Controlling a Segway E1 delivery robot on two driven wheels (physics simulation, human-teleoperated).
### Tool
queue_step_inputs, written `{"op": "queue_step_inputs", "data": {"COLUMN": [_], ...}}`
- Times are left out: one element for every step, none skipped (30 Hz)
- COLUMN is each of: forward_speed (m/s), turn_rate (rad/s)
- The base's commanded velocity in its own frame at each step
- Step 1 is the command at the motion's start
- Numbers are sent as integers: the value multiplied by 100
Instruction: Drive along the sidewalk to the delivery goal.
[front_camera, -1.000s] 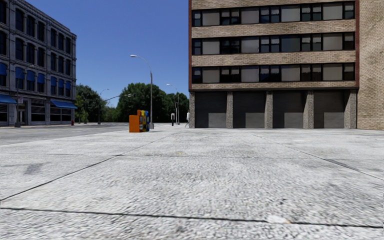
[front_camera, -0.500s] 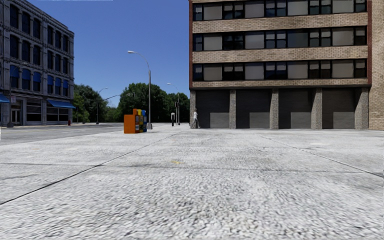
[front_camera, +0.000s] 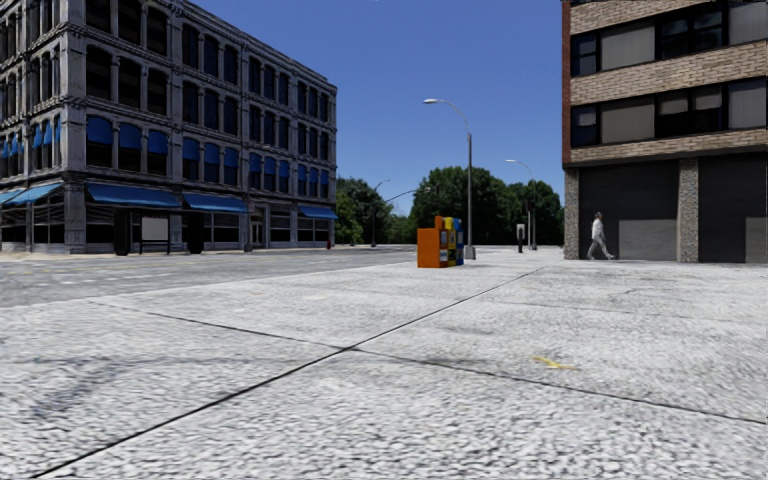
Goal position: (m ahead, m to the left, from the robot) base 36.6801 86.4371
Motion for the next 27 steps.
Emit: {"op": "queue_step_inputs", "data": {"forward_speed": [183,183,182,182,182,182,182,182,182,182,182,182,182,182,182,182,182,184,185,185,185,186,186,186,191,194,196], "turn_rate": [120,120,4,0,0,0,0,0,0,0,0,0,0,0,0,-21,-66,-120,-120,-120,-120,-120,-120,-120,-120,-120,-114]}}
